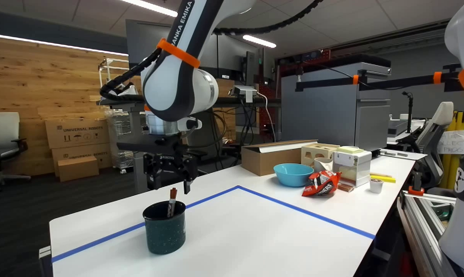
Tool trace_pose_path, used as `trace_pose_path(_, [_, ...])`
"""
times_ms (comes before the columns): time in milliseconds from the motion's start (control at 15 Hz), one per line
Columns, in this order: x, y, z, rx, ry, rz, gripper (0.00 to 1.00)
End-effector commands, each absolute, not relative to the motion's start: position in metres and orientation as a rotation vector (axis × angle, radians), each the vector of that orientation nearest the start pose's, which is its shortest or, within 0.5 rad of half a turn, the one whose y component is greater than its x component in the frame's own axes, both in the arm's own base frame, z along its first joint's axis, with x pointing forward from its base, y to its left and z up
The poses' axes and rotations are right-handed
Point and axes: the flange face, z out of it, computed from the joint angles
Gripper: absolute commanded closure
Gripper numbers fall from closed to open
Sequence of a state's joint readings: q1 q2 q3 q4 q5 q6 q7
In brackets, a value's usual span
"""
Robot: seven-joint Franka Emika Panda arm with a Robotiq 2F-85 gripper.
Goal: Take the marker out of the mug.
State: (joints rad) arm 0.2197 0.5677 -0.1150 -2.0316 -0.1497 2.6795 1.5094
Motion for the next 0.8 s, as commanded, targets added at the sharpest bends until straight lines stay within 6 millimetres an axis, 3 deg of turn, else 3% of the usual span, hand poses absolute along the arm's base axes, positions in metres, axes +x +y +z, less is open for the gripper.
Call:
trace_pose_path(0, [0.6075,0.0727,0.1618,-2.571,1.899,-0.238,0.0])
trace_pose_path(400, [0.607,0.0779,0.1542,-2.592,1.897,-0.22,0.0])
trace_pose_path(467, [0.6073,0.0789,0.1542,-2.593,1.894,-0.221,0.1])
trace_pose_path(733, [0.6076,0.0823,0.154,-2.598,1.886,-0.221,0.29])
